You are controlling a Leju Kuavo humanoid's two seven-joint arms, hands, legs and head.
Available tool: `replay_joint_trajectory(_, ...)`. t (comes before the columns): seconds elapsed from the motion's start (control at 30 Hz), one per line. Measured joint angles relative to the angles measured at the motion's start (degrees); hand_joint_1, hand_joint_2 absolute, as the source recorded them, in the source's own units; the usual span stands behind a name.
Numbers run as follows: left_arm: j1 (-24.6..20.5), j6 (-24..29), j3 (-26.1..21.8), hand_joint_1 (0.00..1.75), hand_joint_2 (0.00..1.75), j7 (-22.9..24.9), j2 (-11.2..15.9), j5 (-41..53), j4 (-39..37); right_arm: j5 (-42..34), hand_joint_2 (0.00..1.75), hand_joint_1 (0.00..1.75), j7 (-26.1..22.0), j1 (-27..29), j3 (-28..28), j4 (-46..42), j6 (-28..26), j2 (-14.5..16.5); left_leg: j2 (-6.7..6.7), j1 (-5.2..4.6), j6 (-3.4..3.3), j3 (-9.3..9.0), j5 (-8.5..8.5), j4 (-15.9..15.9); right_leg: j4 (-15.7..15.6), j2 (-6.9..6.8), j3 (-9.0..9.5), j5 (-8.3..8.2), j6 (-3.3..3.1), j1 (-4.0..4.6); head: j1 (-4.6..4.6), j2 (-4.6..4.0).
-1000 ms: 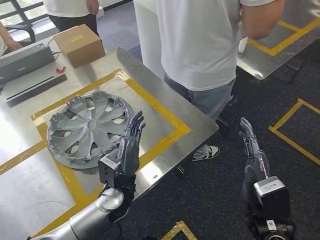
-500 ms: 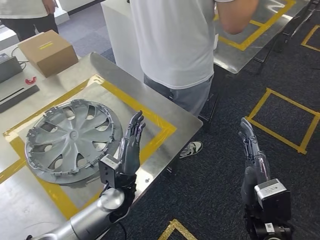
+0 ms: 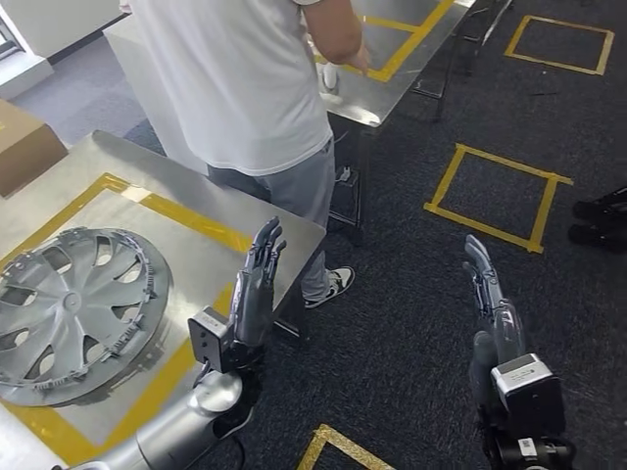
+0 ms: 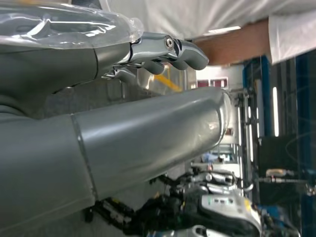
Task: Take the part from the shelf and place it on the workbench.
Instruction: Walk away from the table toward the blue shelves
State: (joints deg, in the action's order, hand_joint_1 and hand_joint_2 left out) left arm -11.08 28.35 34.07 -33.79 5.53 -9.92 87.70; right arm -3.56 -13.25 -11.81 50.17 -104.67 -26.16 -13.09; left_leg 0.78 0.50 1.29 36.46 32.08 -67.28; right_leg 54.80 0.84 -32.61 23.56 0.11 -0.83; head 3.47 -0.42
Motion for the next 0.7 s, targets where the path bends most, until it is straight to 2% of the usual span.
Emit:
replay_joint_trajectory(0.03,0.2,0.0,0.0,0.00,0.00,0.0,0.0,0.0,0.0,0.0,0.00,0.00,0.0,0.0,0.0,0.0,0.0,0.0,-0.23,-0.02,-0.12,1.49,0.73,-2.8,0.0,0.76,-0.07,-0.06,-0.08,0.09,0.16,0.00)
replay_joint_trajectory(0.07,0.3,0.0,0.0,0.00,0.00,0.0,0.0,0.0,0.0,0.0,0.00,0.00,0.0,0.1,0.1,0.0,0.1,0.0,-0.37,-0.06,-0.34,2.03,0.28,-3.5,0.0,1.60,-0.09,-0.10,-0.13,0.18,0.25,0.00)
replay_joint_trajectory(0.1,0.4,0.0,0.0,0.00,0.00,0.0,0.0,0.0,0.0,0.0,0.00,0.00,0.0,0.1,0.1,0.0,0.1,0.0,-0.64,-0.10,-0.64,1.49,-1.23,-1.9,0.0,2.43,-0.05,-0.13,-0.14,0.25,0.29,0.00)
replay_joint_trajectory(0.13,0.3,0.0,0.0,0.00,0.00,0.0,0.0,0.0,0.0,0.0,0.00,0.00,0.0,0.1,0.1,0.0,0.1,0.0,-1.38,-0.15,-1.03,0.03,-3.40,1.6,0.0,3.21,0.01,-0.16,-0.12,0.29,0.34,0.00)
replay_joint_trajectory(0.2,0.3,0.0,0.0,0.00,0.00,0.0,0.0,0.0,0.0,0.0,0.00,0.00,0.0,0.1,0.1,0.0,0.1,0.0,-4.13,-0.11,-1.74,-3.09,-6.62,8.9,0.1,4.63,-0.09,-0.22,0.06,0.40,0.33,0.00)
replay_joint_trajectory(0.23,0.3,0.0,0.0,0.00,0.00,0.0,0.0,0.0,0.0,0.0,0.00,0.00,0.0,0.1,0.1,0.0,0.1,0.0,-5.12,-0.11,-1.88,-3.99,-7.25,11.1,0.2,5.24,-0.27,-0.31,0.26,0.37,0.30,0.00)
replay_joint_trajectory(0.27,0.3,0.0,0.0,0.00,0.00,0.0,0.0,0.0,0.0,0.0,0.00,0.00,0.0,0.1,0.1,0.0,0.1,0.0,-5.49,-0.13,-1.92,-4.32,-7.27,12.0,0.2,5.85,-0.49,-0.41,0.52,0.30,0.25,0.00)
replay_joint_trajectory(0.33,0.2,0.0,0.0,0.00,0.00,0.0,0.0,0.0,0.0,0.0,0.00,0.00,0.0,0.2,0.1,-0.1,0.1,0.0,-4.30,-0.06,-2.02,-4.54,-7.39,12.5,0.1,6.91,-0.86,-0.64,1.15,0.10,0.24,0.00)
replay_joint_trajectory(0.37,0.2,0.0,0.0,0.00,0.00,0.0,-0.1,0.0,0.0,0.0,0.00,0.00,0.0,0.2,0.1,-0.1,0.1,0.0,-3.59,0.05,-2.18,-4.71,-7.49,12.8,0.3,6.31,-1.17,-0.44,1.42,0.19,0.19,0.00)
replay_joint_trajectory(0.4,0.1,0.0,0.0,0.00,0.00,0.0,-0.2,0.0,0.0,0.0,0.00,0.00,0.0,0.2,0.1,-0.1,0.1,0.0,-2.88,0.17,-2.38,-4.90,-7.59,13.0,1.6,4.88,-1.81,0.39,1.65,0.31,-0.03,0.00)
replay_joint_trajectory(0.47,0.2,0.1,0.0,0.00,0.00,0.0,-0.2,0.1,0.0,0.0,0.00,0.00,-0.1,0.2,0.1,-0.1,0.2,0.0,-1.35,0.14,-2.68,-5.16,-7.60,13.2,8.2,1.04,-4.79,3.95,2.04,0.40,-0.57,0.00)
replay_joint_trajectory(0.5,0.4,0.1,0.0,0.00,0.00,0.0,-0.3,0.1,0.0,0.0,0.00,0.00,-0.1,0.2,0.1,-0.1,0.3,0.0,-0.57,0.07,-2.80,-5.19,-7.53,13.2,12.7,-0.02,-6.74,6.04,2.23,0.27,-0.81,0.00)
replay_joint_trajectory(0.53,0.5,0.1,0.0,0.00,0.00,0.0,-0.3,0.1,0.0,0.0,0.00,0.00,-0.1,0.2,0.2,-0.1,0.4,0.0,0.23,0.03,-2.85,-5.20,-7.47,13.2,16.6,-0.43,-8.43,7.50,2.40,0.12,-0.87,0.00)
replay_joint_trajectory(0.57,0.6,0.1,0.0,0.00,0.00,0.0,-0.3,0.1,0.0,0.0,0.00,0.00,-0.1,0.3,0.2,-0.1,0.4,0.0,0.96,0.02,-2.86,-5.22,-7.40,13.2,18.5,-0.55,-9.25,7.94,2.53,-0.01,-0.87,0.00)
replay_joint_trajectory(0.6,0.7,0.1,0.0,0.00,0.00,0.0,-0.3,0.1,0.0,0.0,0.00,0.00,-0.1,0.3,0.2,-0.1,0.4,0.0,1.62,0.02,-2.80,-5.28,-7.32,13.2,18.2,-0.64,-8.92,7.32,2.62,-0.13,-0.88,0.00)
replay_joint_trajectory(0.63,0.7,0.1,0.0,0.00,0.00,0.0,-0.3,0.1,0.0,0.0,0.00,0.00,-0.1,0.4,0.2,-0.1,0.5,0.0,2.19,0.02,-2.68,-5.39,-7.21,13.2,15.5,-0.81,-7.45,5.76,2.63,-0.23,-0.89,0.00)
replay_joint_trajectory(0.67,0.7,0.1,0.0,0.00,0.00,0.0,-0.3,0.1,0.0,0.1,0.00,0.00,-0.1,0.4,0.2,-0.1,0.5,0.0,2.74,0.04,-2.50,-5.56,-7.05,13.1,11.1,-1.26,-5.03,3.64,2.60,-0.29,-0.90,0.00)
replay_joint_trajectory(0.7,0.7,0.1,0.0,0.00,0.00,0.0,-0.3,0.1,0.0,0.1,0.00,0.00,-0.1,0.4,0.2,-0.1,0.5,0.0,3.23,0.03,-2.27,-5.78,-6.88,13.1,6.5,-2.17,-2.61,2.27,2.51,-0.18,-0.91,0.00)
